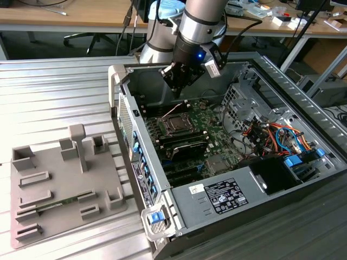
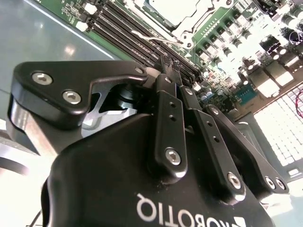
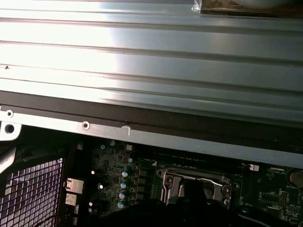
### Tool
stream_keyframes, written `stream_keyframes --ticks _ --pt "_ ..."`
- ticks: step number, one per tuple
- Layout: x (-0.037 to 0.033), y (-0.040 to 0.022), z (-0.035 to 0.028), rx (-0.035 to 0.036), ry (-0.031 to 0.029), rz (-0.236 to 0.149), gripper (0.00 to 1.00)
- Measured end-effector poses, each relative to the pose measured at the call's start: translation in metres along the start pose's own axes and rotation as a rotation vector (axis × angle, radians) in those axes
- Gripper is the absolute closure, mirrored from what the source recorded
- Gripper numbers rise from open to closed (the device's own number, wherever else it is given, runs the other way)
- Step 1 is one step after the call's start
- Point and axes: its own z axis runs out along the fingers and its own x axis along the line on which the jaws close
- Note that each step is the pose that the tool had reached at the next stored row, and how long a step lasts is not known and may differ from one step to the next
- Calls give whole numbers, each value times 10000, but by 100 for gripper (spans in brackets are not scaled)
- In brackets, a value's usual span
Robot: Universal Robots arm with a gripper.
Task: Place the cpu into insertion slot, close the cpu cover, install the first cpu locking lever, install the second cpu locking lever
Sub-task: 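Install the first cpu locking lever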
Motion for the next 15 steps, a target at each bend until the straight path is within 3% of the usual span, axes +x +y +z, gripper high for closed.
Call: stream_keyframes --ticks 6,11,15 --pt "24 20 11 -1 -1 0 89" --pt "30 31 58 -3 0 1 89" --pt "41 26 76 -36 -5 -3 89"
